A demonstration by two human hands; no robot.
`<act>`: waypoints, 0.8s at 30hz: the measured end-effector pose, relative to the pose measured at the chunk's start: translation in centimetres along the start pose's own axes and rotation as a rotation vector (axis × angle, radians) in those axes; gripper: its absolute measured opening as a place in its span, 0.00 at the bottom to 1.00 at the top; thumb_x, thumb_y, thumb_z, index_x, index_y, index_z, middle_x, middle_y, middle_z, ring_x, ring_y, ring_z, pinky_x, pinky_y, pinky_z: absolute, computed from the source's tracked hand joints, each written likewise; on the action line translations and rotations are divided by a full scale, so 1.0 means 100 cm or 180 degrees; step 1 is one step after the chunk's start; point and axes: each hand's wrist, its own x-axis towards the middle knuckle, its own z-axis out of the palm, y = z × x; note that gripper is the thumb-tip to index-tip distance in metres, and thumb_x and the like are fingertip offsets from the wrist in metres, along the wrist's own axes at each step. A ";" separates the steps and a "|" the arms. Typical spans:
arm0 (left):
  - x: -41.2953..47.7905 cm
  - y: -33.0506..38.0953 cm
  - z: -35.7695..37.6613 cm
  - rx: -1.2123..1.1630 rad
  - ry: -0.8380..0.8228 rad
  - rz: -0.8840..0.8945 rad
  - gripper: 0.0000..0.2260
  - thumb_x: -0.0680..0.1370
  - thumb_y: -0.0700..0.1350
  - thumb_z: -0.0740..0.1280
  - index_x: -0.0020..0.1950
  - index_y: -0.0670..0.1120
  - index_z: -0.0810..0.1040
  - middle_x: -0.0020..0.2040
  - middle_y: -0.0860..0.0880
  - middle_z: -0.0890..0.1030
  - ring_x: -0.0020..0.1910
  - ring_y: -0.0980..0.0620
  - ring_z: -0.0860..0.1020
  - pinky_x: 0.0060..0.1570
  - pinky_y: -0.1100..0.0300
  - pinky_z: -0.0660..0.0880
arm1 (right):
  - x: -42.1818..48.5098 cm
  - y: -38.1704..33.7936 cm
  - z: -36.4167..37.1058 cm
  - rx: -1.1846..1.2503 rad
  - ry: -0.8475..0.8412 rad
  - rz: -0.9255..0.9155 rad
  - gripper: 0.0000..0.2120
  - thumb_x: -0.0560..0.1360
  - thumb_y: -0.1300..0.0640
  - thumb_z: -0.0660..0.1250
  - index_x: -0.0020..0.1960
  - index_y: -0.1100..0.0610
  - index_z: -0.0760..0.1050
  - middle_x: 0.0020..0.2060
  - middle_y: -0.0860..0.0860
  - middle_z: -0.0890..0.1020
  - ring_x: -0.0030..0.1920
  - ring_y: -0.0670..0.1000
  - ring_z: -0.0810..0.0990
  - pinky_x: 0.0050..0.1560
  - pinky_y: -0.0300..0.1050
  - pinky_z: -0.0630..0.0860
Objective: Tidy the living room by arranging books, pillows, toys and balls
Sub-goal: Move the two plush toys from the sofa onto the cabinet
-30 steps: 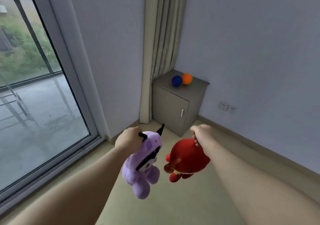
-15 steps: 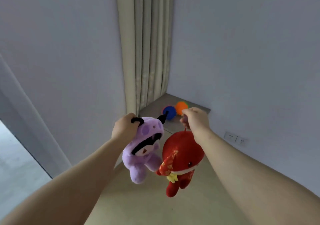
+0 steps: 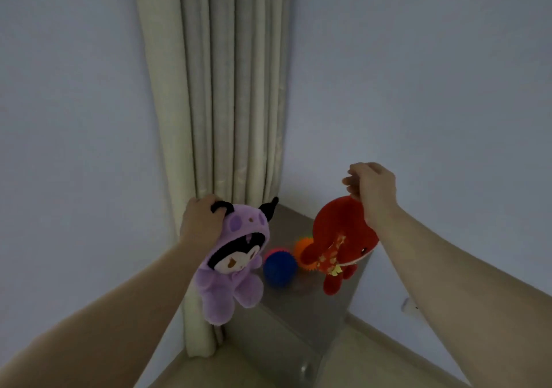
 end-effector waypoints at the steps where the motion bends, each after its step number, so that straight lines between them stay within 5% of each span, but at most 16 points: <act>1: 0.024 0.000 0.012 -0.0024 -0.0047 0.0078 0.09 0.78 0.42 0.62 0.51 0.45 0.82 0.51 0.41 0.79 0.47 0.42 0.76 0.43 0.57 0.72 | 0.021 0.003 0.008 0.0017 0.0025 -0.0009 0.06 0.74 0.60 0.63 0.38 0.56 0.74 0.33 0.54 0.79 0.32 0.50 0.74 0.37 0.42 0.72; 9: 0.170 0.005 0.079 0.0501 -0.0488 0.0560 0.12 0.79 0.43 0.58 0.54 0.48 0.80 0.54 0.42 0.79 0.54 0.43 0.74 0.51 0.54 0.72 | 0.150 0.009 0.048 0.0050 0.0628 0.0102 0.06 0.73 0.61 0.63 0.39 0.57 0.75 0.32 0.54 0.79 0.33 0.51 0.75 0.38 0.43 0.73; 13: 0.206 0.019 0.105 0.1285 -0.0247 0.0119 0.14 0.81 0.48 0.55 0.61 0.50 0.76 0.63 0.42 0.71 0.62 0.42 0.67 0.57 0.53 0.67 | 0.192 0.014 0.058 0.0035 0.0652 0.0162 0.06 0.73 0.61 0.62 0.39 0.56 0.75 0.33 0.54 0.80 0.33 0.51 0.75 0.37 0.42 0.72; 18: 0.240 0.016 0.133 0.0939 -0.0432 -0.0195 0.13 0.81 0.46 0.56 0.60 0.47 0.76 0.63 0.39 0.69 0.60 0.40 0.69 0.58 0.51 0.70 | 0.233 0.024 0.070 0.0068 0.0388 0.0321 0.05 0.73 0.61 0.63 0.39 0.57 0.75 0.33 0.54 0.80 0.34 0.52 0.76 0.36 0.42 0.72; 24: 0.248 0.016 0.165 0.0760 -0.0452 -0.0349 0.12 0.81 0.45 0.57 0.58 0.44 0.77 0.61 0.40 0.68 0.56 0.41 0.71 0.53 0.53 0.72 | 0.279 0.048 0.071 0.0092 0.0075 0.0731 0.10 0.75 0.58 0.63 0.54 0.62 0.73 0.41 0.57 0.81 0.40 0.55 0.79 0.41 0.44 0.75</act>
